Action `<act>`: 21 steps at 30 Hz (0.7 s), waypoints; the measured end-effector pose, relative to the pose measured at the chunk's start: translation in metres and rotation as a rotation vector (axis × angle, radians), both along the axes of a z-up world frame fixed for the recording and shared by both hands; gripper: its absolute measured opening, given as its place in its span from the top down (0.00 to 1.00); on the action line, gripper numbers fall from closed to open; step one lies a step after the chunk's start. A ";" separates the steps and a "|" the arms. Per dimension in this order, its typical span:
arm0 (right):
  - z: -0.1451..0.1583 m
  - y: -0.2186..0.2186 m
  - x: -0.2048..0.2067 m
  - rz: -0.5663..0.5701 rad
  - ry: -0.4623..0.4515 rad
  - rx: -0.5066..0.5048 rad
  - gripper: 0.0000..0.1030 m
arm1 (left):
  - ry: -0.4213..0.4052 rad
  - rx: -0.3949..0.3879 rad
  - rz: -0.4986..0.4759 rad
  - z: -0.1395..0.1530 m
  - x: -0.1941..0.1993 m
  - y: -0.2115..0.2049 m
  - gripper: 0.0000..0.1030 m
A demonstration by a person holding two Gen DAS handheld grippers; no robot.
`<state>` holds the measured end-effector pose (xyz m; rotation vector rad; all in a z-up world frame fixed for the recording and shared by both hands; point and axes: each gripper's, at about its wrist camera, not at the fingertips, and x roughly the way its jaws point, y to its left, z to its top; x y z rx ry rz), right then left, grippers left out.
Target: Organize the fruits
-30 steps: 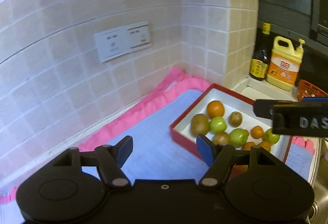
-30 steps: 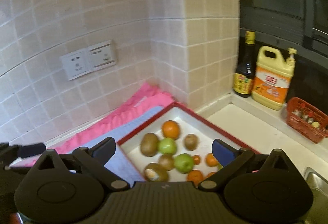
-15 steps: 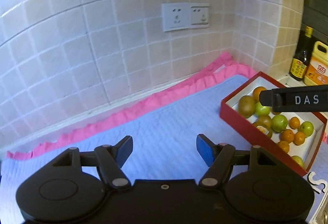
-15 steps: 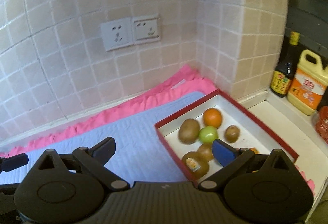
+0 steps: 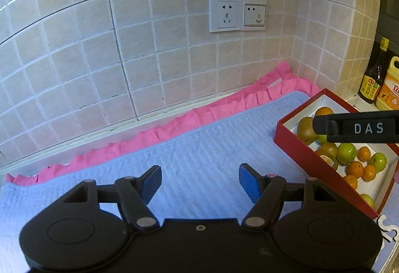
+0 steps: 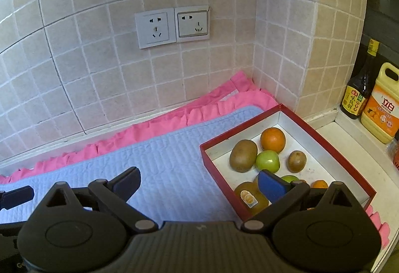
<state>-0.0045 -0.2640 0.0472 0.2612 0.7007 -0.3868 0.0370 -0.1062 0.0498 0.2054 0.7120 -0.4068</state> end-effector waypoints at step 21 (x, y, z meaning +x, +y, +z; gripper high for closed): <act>-0.008 -0.002 0.004 0.006 0.028 0.007 0.01 | -0.013 0.013 -0.058 -0.002 -0.004 -0.009 0.21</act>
